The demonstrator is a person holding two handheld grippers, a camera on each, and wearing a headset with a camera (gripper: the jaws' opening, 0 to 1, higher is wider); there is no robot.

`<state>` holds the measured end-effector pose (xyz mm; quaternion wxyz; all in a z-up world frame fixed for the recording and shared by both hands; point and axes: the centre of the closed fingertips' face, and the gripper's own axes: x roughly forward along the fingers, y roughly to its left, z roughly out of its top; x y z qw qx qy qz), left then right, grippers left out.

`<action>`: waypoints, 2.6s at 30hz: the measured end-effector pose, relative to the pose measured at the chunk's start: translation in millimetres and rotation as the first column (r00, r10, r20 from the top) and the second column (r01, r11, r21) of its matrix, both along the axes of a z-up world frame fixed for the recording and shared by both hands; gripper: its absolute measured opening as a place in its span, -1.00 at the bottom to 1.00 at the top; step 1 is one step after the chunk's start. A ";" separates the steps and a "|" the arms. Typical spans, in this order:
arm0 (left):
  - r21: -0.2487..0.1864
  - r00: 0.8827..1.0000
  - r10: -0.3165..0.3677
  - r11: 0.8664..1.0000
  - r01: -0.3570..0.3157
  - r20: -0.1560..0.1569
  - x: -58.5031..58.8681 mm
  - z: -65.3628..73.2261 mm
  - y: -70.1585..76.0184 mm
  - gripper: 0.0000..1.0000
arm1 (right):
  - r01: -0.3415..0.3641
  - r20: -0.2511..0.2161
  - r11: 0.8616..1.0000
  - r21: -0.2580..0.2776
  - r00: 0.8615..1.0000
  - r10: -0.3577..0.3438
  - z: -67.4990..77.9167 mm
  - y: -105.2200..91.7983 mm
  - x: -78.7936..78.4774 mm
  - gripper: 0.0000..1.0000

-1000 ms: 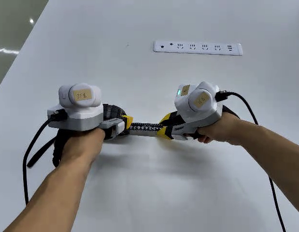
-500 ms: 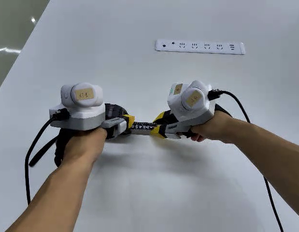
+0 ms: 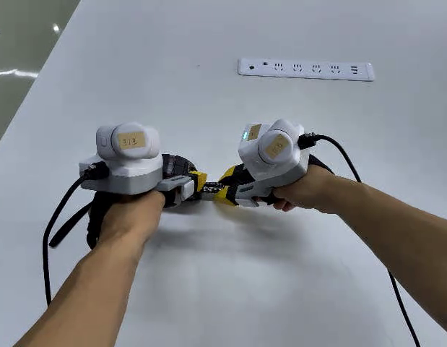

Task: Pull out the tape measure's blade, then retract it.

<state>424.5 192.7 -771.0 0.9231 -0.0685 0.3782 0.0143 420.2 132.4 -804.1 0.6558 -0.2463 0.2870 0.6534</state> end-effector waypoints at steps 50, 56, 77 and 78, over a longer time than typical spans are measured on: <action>-0.028 1.000 0.019 0.999 -0.019 -0.007 -0.2 -1.0 -1.8 0.23 | -0.012 0.043 1.000 -0.012 0.999 0.012 -2.3 3.6 1.4 -0.61; -0.036 1.000 -0.002 0.999 0.002 0.004 -3.2 1.8 -3.0 0.26 | 0.015 0.049 1.000 -0.004 0.999 -0.014 1.9 -6.9 4.2 -0.57; -0.014 0.997 -0.080 0.997 0.080 0.003 -19.2 -1.4 3.5 0.50 | 0.132 0.062 0.991 0.019 0.989 -0.133 15.6 -52.9 9.9 -0.33; -0.016 0.996 -0.085 0.996 0.085 0.005 -19.8 -1.4 4.2 0.52 | 0.141 0.064 0.990 0.020 0.988 -0.142 16.3 -55.7 10.5 -0.32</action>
